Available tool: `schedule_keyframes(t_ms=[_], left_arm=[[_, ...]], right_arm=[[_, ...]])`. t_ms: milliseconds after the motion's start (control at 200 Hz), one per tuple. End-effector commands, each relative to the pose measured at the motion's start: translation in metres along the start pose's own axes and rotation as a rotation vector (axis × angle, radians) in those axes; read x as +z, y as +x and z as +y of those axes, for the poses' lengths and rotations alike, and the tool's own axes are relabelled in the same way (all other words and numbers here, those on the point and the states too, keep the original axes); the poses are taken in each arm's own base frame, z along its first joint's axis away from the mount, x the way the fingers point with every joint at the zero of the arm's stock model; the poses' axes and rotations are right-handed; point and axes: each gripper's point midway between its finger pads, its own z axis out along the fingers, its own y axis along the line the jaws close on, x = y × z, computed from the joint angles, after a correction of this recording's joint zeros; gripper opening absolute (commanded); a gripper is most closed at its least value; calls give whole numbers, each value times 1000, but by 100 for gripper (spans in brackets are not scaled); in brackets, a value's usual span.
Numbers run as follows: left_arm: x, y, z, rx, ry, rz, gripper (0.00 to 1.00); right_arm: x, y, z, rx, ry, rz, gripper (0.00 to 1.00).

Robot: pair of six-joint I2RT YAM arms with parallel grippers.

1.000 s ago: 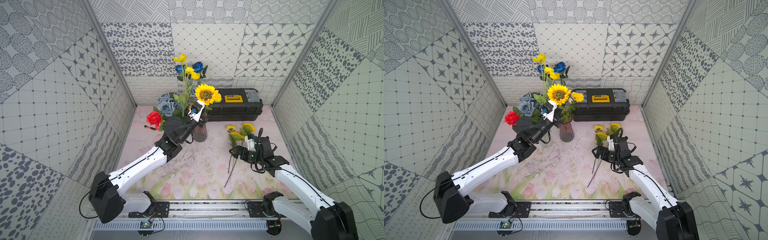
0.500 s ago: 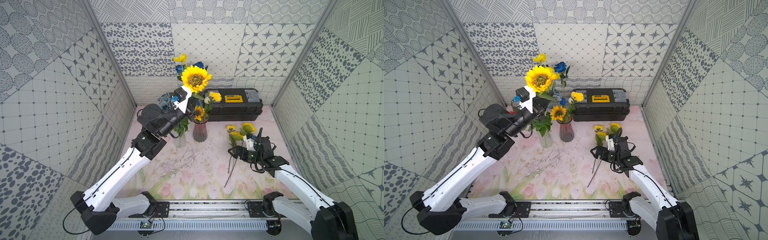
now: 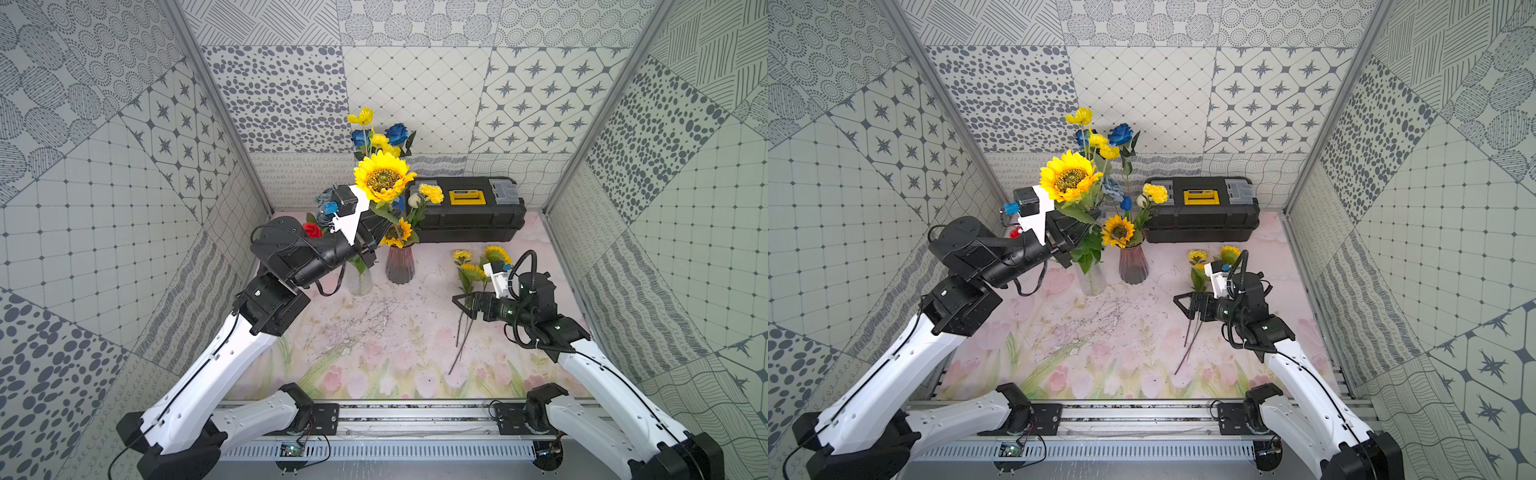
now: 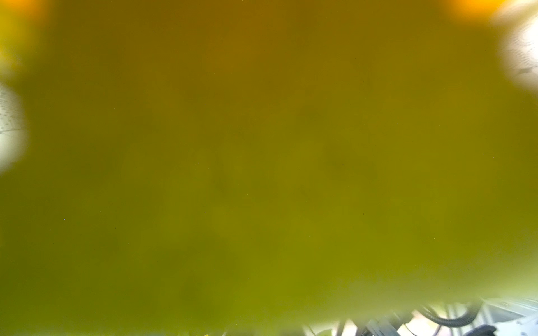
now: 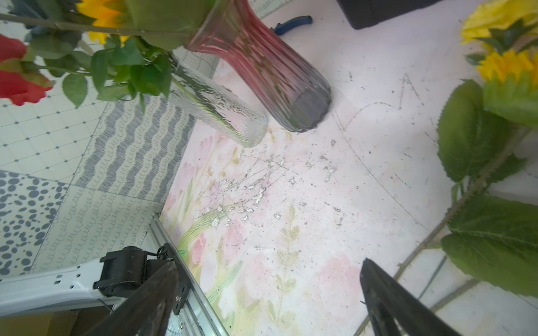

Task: Pick out yellow flowers from the vase
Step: Pick up the flower from the vase.

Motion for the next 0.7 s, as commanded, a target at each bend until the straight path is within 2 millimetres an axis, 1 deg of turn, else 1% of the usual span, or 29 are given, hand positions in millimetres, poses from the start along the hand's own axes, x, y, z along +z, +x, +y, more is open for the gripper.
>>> schedule_keyframes(t_ms=[0, 155, 265, 335, 410, 555, 635, 695], left_arm=[[-12, -19, -23, -81, 122, 12, 5], [-17, -27, -26, -82, 130, 11, 5], [-22, -34, -28, -87, 136, 1, 5], [-21, -31, -30, -96, 148, 12, 5], [-15, -16, -30, -122, 157, 50, 5], [-2, 31, -25, -172, 141, 108, 5], [4, 55, -21, -200, 117, 114, 5], [9, 71, -19, -232, 109, 131, 5]], right_arm=[[-7, -22, 38, -129, -106, -56, 98], [-6, -24, 53, -173, -135, -57, 98], [-9, -25, 67, -208, -167, -61, 98], [-13, -26, 79, -236, -202, -69, 98], [-18, -28, 95, -263, -262, -82, 98], [-26, -28, 129, -323, -361, -78, 97], [-27, -26, 147, -347, -412, -62, 90], [-23, -22, 156, -353, -440, -34, 85]])
